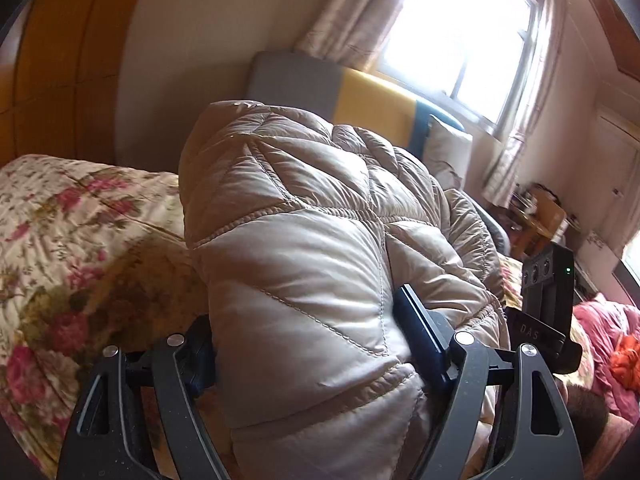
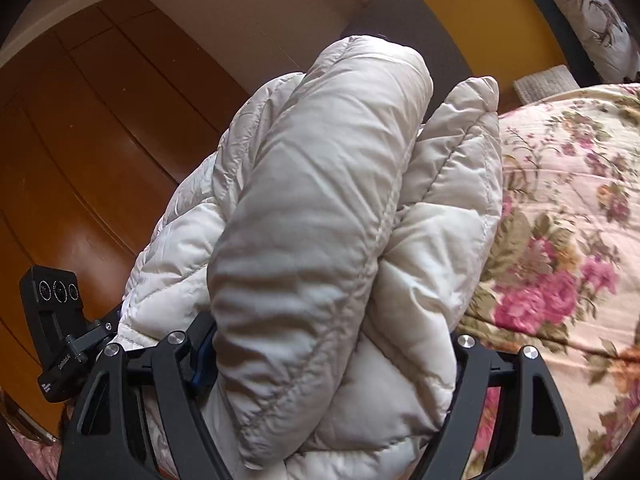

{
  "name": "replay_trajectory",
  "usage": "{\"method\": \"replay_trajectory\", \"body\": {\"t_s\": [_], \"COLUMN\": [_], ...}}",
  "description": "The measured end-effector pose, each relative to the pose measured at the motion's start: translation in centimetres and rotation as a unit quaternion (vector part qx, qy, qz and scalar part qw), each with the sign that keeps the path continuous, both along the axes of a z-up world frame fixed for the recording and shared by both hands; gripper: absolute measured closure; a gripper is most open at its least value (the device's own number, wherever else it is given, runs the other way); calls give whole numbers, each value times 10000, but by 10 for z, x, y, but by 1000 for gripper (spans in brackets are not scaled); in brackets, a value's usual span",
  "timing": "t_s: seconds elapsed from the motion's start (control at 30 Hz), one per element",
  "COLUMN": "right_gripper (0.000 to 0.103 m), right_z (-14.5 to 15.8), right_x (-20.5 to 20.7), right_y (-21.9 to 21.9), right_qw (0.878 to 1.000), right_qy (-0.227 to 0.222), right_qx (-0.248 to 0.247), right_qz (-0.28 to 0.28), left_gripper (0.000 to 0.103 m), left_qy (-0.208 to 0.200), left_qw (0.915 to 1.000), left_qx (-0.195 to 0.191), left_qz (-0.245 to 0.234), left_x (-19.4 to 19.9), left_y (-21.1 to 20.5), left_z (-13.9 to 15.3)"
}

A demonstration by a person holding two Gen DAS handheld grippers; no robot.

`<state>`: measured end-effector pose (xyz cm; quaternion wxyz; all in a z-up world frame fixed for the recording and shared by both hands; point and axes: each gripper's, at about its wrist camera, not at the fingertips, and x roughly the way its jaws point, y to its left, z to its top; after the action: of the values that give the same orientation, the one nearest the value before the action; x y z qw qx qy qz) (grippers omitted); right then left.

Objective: Fold large clothes

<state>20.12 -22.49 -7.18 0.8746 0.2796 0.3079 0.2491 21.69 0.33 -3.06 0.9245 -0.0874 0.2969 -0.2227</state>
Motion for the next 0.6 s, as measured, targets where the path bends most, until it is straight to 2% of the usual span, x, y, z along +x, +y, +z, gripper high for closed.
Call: {"method": "replay_trajectory", "body": {"t_s": [0.1, 0.13, 0.17, 0.23, 0.33, 0.43, 0.5, 0.6], "right_gripper": [23, 20, 16, 4, 2, 2, 2, 2], "right_z": [-7, -12, -19, -28, -23, 1, 32, 85], "right_x": [8, 11, 12, 11, -4, -18, -31, -41], "right_y": [21, 25, 24, 16, -2, 8, 16, 30], "right_qw": [9997, 9992, 9988, 9970, 9944, 9864, 9766, 9665], "right_qy": [-45, -6, 43, 244, 369, 402, 54, -921], "right_qx": [-213, -295, -306, -258, -455, -1053, -1539, -1832], "right_qz": [-140, -259, -380, -683, -882, -1192, -1501, -1542], "left_gripper": [25, 24, 17, 14, 14, 13, 13, 12], "left_qy": [174, 312, 481, 604, 412, 247, 159, 98], "left_qw": [9993, 9985, 9975, 9971, 9979, 9980, 9975, 9966], "left_qx": [191, 279, 327, 248, 96, 124, 196, 278], "left_qz": [278, 348, 392, 388, 483, 572, 663, 774], "left_x": [25, 31, 37, 40, 29, 17, 12, 0], "left_y": [11, 12, 12, 12, 13, 11, 9, 2], "left_z": [-17, -27, -40, -57, -60, -56, -51, -43]}}
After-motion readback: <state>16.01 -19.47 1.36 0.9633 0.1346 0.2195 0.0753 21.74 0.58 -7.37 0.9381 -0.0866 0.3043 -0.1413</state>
